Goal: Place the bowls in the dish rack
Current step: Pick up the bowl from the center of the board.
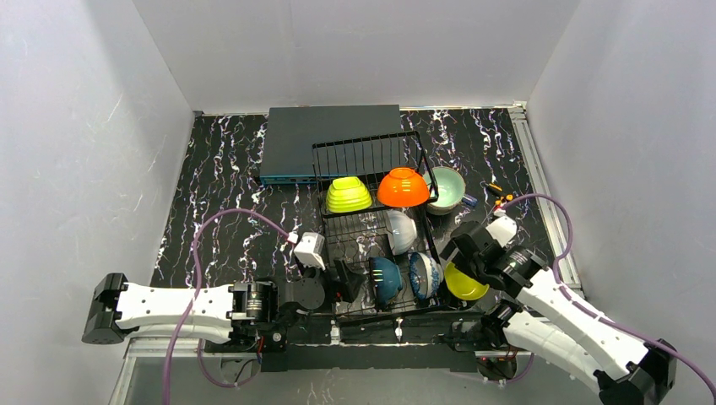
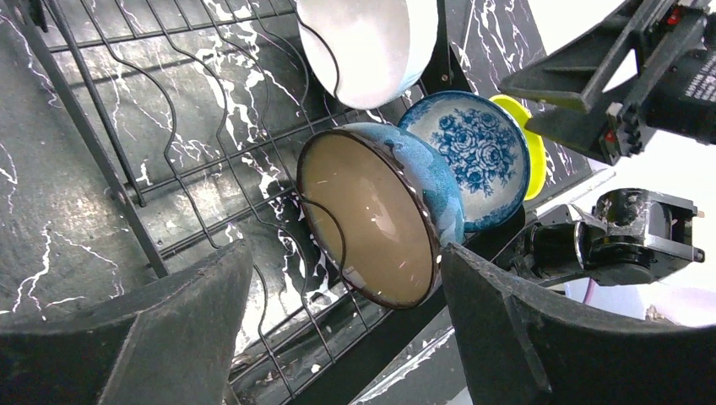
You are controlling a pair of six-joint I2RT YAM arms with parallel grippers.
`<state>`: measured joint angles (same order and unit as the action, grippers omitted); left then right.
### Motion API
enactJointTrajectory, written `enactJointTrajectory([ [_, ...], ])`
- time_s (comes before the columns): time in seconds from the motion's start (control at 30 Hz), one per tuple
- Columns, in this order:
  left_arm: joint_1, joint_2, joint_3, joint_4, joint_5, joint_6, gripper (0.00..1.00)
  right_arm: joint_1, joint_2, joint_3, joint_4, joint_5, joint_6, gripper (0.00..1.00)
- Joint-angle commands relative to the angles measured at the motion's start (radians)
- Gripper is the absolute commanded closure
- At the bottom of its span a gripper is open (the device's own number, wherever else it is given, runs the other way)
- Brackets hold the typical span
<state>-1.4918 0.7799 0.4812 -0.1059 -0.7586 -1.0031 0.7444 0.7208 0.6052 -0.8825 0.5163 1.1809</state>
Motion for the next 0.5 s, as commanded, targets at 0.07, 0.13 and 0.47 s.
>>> enactJointTrajectory([
  [0.07, -0.004, 0.023, -0.006, 0.041, 0.008, -0.002, 0.21, -0.039, 0.056, -0.047, 0.124, -0.014, -0.026, 0.25],
  [0.13, -0.004, 0.025, -0.006, 0.044, 0.011, -0.004, 0.21, -0.058, 0.064, -0.058, 0.138, -0.025, -0.041, 0.30],
  [0.47, -0.005, 0.022, -0.007, 0.055, 0.018, 0.000, 0.21, -0.217, 0.103, -0.124, 0.272, -0.143, -0.173, 0.51],
])
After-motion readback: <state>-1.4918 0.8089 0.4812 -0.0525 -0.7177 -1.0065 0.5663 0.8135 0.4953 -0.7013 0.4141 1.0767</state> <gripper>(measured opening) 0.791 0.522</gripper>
